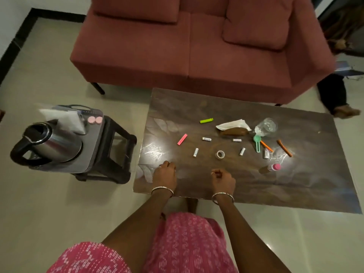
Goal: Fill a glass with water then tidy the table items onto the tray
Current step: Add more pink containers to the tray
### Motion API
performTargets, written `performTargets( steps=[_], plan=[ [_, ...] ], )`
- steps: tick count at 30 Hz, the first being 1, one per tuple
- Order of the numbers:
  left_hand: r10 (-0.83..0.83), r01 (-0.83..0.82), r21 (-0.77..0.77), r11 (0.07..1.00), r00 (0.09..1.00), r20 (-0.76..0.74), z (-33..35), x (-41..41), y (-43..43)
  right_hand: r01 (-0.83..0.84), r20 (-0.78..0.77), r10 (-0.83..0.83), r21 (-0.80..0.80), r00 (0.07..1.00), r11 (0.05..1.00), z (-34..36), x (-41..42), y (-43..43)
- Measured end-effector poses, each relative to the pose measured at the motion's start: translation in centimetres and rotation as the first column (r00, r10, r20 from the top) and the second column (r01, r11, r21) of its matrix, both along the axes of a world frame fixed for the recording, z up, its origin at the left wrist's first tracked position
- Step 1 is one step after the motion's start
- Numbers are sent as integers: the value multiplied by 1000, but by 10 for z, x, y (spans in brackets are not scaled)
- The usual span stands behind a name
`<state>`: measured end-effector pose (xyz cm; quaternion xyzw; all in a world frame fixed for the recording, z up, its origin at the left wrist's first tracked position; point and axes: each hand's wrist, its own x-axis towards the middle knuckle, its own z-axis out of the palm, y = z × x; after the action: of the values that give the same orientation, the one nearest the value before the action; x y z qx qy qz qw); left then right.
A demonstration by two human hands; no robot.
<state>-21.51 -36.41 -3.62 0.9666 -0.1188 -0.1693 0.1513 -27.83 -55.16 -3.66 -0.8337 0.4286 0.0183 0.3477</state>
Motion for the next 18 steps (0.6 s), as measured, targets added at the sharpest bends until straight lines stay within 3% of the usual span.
performTargets(
  steps=[12,18],
  plan=[
    [-68,66,-26,997,994,-90,-29,19,-158,121,-54,-118,56,992,991,-28,-10,-144],
    [-83,95,49,994,975,-204,-55,33,-228,52,-106,-59,-74,993,996,-47,-9,-239]
  ],
)
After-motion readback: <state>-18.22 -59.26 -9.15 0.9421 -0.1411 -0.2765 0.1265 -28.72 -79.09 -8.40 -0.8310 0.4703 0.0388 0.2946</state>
